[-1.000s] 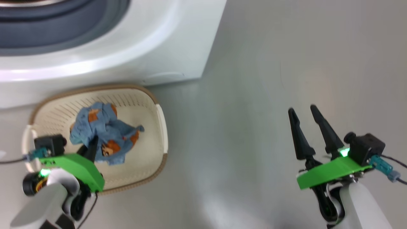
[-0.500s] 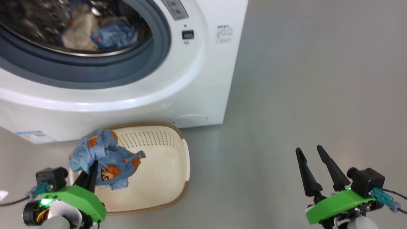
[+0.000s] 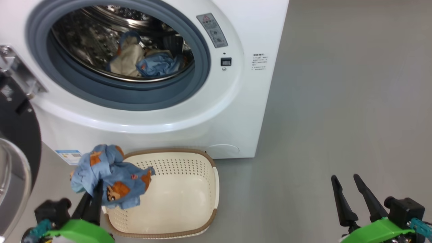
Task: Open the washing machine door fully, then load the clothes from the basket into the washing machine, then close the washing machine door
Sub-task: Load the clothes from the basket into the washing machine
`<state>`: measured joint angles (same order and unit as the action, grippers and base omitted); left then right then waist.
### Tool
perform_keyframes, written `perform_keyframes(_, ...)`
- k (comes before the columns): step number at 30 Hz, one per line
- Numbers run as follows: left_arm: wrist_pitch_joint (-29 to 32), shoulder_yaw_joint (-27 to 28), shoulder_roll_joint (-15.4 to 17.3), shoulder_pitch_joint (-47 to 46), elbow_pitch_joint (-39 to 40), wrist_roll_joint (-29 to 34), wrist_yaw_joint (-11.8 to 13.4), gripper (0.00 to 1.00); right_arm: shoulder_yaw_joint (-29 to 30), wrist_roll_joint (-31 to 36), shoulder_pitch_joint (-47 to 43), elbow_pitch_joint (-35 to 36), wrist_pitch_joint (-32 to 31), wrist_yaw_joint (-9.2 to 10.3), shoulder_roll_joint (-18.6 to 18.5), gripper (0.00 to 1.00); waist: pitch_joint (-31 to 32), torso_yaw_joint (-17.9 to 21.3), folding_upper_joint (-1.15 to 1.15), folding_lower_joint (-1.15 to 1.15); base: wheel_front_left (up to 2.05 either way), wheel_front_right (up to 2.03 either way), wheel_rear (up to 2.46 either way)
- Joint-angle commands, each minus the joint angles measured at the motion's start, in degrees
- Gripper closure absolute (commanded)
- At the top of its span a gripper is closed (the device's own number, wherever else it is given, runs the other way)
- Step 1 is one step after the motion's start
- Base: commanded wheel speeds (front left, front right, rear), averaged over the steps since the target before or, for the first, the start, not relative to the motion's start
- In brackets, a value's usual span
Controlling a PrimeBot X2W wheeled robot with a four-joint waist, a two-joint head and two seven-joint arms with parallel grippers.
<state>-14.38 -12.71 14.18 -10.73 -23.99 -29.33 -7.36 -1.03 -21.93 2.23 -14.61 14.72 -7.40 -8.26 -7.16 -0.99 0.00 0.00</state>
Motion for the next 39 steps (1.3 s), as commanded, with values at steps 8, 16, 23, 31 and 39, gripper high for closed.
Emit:
perform_keyframes(8, -0.62, 7.45, -1.11, 7.88, 10.7, 7.8, -0.13, 1.0, 0.93, -0.6, -3.42, 1.89, 0.28, -0.09, -0.96, 0.0, 3.63, -2.14, 0.0, 0.0, 0.0, 0.0, 0.0)
perform_keyframes(16, -0.62, 10.85, -3.92, 12.64, 17.6, 11.47, -0.13, 1.0, 2.45, -0.56, -4.04, 2.77, 0.28, -0.09, -1.06, 0.0, 2.77, -3.35, 0.0, 0.0, 0.0, 0.0, 0.0)
perform_keyframes(23, -0.62, 11.29, -4.98, 13.39, 18.76, 11.94, -0.13, 1.0, 2.92, -0.17, -4.15, 2.92, 0.28, -0.09, -0.84, 0.0, 2.26, -3.69, 0.0, 0.0, 0.0, 0.0, 0.0)
perform_keyframes(31, -0.62, 11.2, -5.24, 12.57, 18.9, 11.43, -0.13, 1.0, 2.71, -0.08, -3.72, 3.12, 0.28, -0.09, -0.75, 0.0, 1.28, -3.39, 0.0, 0.0, 0.0, 0.0, 0.0)
perform_keyframes(39, -0.62, 11.16, -5.65, 8.7, 18.77, 10.21, -0.13, 1.0, 2.18, 0.14, -1.54, 3.66, 0.28, -0.09, -0.39, 0.0, -3.6, -2.9, 0.0, 0.0, 0.0, 0.0, 0.0)
